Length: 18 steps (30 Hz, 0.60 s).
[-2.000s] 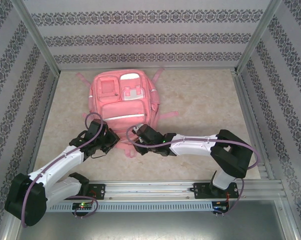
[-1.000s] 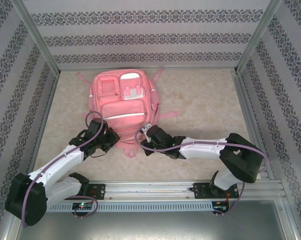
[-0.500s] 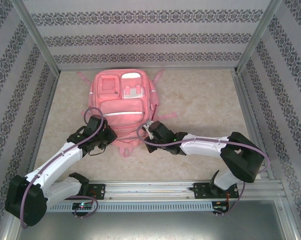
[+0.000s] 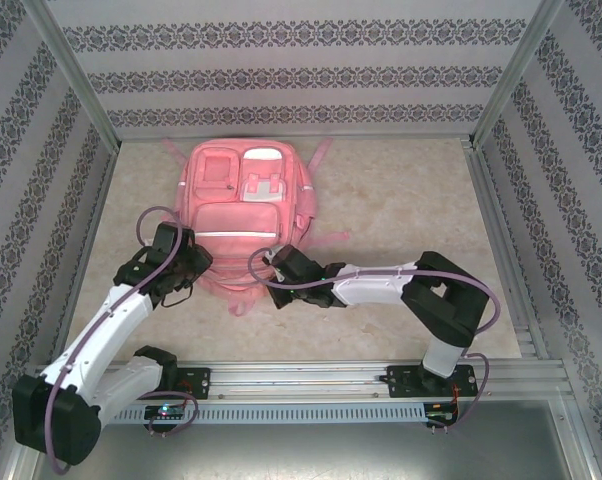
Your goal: Pack the student bag
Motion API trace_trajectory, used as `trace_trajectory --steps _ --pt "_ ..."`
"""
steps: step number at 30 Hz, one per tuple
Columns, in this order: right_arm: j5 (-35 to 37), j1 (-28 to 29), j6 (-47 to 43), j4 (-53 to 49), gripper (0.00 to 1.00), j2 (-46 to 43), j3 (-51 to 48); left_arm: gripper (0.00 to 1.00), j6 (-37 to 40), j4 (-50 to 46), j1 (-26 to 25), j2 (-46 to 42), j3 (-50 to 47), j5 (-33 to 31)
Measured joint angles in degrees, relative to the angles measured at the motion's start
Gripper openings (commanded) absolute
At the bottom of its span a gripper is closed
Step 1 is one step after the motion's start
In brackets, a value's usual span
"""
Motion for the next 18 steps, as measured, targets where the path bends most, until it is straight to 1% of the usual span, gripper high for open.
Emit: trace_trajectory --steps 4,8,12,15,18 --pt "-0.2 0.7 1.5 1.6 0.00 1.5 1.0 0.43 -3.6 0.5 -0.3 -1.3 -0.9 3.9" --pt "-0.6 0.7 2.8 2.8 0.00 3.0 1.8 0.43 -7.7 0.7 -3.3 -0.8 -3.1 6.0" --pt "-1.1 0.7 3.7 3.2 0.00 3.8 2.7 0.48 -11.4 0.6 -5.8 0.0 -3.5 7.2" --pt "-1.7 0.8 4.5 3.7 0.00 4.7 3.5 0.50 -13.6 0.7 -6.1 -0.4 -3.8 7.2" --pt "-2.0 0.8 4.9 4.2 0.00 5.2 3.9 0.50 -15.1 1.1 -6.1 -0.5 -5.0 7.1"
